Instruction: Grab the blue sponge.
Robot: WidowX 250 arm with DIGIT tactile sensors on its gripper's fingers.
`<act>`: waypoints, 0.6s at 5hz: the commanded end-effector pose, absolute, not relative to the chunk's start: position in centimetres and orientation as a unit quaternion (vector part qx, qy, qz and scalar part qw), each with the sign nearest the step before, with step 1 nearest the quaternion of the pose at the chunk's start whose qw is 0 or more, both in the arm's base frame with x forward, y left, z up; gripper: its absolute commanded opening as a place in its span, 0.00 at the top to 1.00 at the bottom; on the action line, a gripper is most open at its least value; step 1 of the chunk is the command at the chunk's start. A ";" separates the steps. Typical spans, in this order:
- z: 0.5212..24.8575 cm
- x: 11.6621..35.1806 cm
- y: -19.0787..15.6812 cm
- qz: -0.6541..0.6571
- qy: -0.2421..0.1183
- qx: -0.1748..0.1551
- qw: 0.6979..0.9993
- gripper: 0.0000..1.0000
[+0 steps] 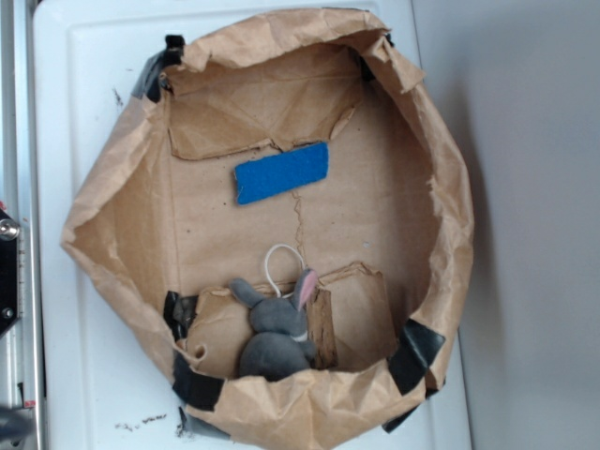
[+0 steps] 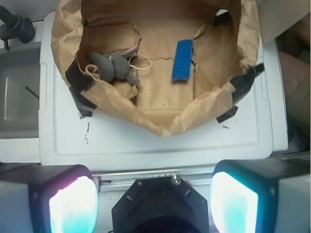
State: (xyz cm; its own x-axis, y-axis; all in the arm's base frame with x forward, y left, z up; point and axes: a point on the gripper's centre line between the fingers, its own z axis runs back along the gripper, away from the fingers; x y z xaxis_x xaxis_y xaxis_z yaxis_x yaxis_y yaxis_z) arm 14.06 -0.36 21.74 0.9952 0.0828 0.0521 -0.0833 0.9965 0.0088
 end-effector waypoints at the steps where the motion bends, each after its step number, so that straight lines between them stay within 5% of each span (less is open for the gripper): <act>1: 20.6 19.9 1.8 0.059 -0.046 0.019 0.997 0.00; 3: 16.3 23.1 4.4 0.005 -0.061 0.007 0.998 0.00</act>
State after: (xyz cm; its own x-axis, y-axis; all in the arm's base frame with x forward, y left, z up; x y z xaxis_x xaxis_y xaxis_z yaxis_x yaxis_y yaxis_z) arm 22.75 3.91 15.25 0.9973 -0.0084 0.0732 0.0077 0.9999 0.0089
